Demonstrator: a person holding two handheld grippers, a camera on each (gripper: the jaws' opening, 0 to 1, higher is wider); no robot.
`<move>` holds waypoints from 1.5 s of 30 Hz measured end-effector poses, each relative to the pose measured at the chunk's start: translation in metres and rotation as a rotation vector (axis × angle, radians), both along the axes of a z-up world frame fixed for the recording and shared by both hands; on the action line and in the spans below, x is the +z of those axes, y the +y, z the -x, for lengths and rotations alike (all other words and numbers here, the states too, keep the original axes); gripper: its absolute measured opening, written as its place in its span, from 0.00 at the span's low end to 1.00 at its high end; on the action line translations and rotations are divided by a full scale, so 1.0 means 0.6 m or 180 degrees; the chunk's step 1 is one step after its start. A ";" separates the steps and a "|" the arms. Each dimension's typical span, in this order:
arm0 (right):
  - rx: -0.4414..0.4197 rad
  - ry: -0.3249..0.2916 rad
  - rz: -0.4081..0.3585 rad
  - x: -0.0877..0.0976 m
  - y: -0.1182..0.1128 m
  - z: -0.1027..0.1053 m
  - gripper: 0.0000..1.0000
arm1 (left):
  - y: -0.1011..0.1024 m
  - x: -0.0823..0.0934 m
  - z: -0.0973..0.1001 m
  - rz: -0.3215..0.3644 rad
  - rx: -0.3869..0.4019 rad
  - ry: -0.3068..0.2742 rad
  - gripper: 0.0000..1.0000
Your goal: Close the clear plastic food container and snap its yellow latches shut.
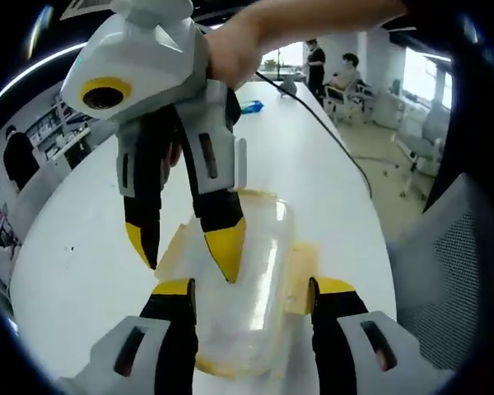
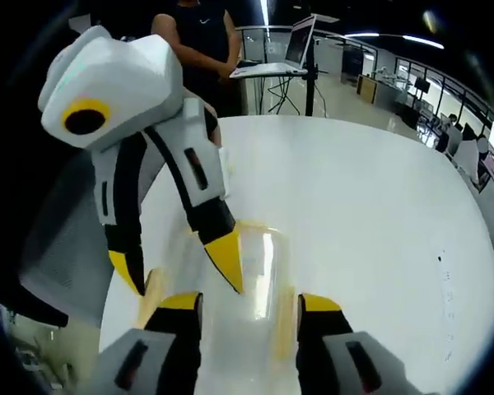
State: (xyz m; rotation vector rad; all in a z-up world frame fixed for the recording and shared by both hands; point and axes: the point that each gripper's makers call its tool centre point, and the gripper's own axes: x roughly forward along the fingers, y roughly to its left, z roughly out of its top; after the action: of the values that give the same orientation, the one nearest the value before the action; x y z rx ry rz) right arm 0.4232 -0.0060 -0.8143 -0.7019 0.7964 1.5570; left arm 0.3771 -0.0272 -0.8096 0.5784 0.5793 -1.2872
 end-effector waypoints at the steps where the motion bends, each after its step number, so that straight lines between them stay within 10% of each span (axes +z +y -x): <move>1: 0.0001 0.0020 0.0002 -0.001 0.000 0.000 0.44 | 0.000 -0.001 0.001 -0.0011 -0.0009 -0.0031 0.53; 15: -0.0046 0.0264 0.0044 -0.005 -0.002 0.001 0.43 | 0.000 -0.010 -0.002 -0.0169 -0.0071 -0.0428 0.49; 45: 0.0068 0.0548 0.0237 -0.014 0.003 0.007 0.39 | -0.001 -0.010 -0.002 -0.0211 -0.0104 -0.0565 0.41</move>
State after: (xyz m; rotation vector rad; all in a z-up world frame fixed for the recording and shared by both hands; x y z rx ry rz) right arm 0.4192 -0.0042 -0.8227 -0.6376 0.9815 1.6294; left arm 0.3784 -0.0277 -0.8155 0.7515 0.4679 -1.2360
